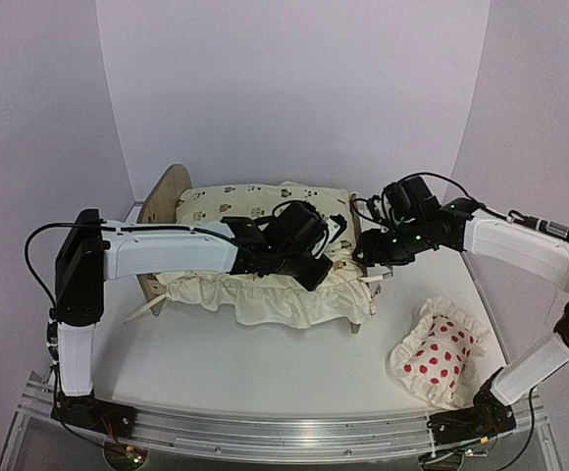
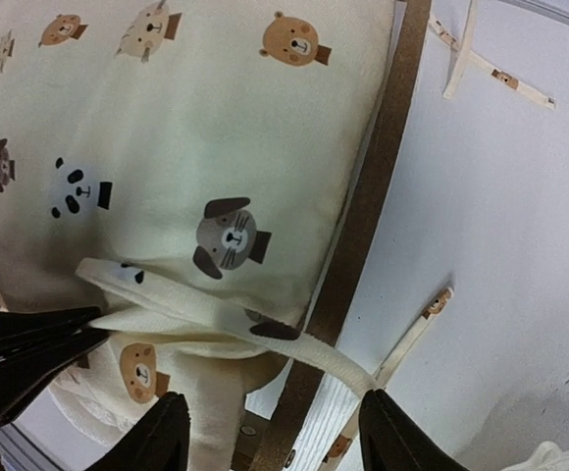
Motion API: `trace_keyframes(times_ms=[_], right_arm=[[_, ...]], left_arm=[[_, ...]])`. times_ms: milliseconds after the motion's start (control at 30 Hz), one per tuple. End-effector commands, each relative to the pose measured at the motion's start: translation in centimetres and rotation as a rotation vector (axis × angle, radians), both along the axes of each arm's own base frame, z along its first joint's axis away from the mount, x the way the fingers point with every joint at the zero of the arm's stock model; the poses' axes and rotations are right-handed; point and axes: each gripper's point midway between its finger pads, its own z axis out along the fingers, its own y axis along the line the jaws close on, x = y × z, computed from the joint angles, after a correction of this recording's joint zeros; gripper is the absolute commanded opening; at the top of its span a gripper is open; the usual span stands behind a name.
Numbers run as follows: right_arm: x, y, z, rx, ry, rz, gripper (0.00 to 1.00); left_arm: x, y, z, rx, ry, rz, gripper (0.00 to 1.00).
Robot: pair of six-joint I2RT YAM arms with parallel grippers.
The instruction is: Set up the pet bed
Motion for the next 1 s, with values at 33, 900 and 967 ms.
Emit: trace_keyframes(times_ms=[33,900,967], right_arm=[[0.5,-1.3,0.3,-0.054,-0.01,-0.031,0.58],[-3.0,0.3,3.6,0.117,0.038,0.066,0.0],[-2.9,0.0,4.4,0.12,0.025,0.047,0.0]], left_arm=[[0.4,1.0,3.3,-0.05,-0.052,0.03,0.05],[-0.9,4.5,10.0,-0.17,-0.125,0.058,0.0],[-1.0,5.5,10.8,-0.175,-0.142,0.077,0.0]])
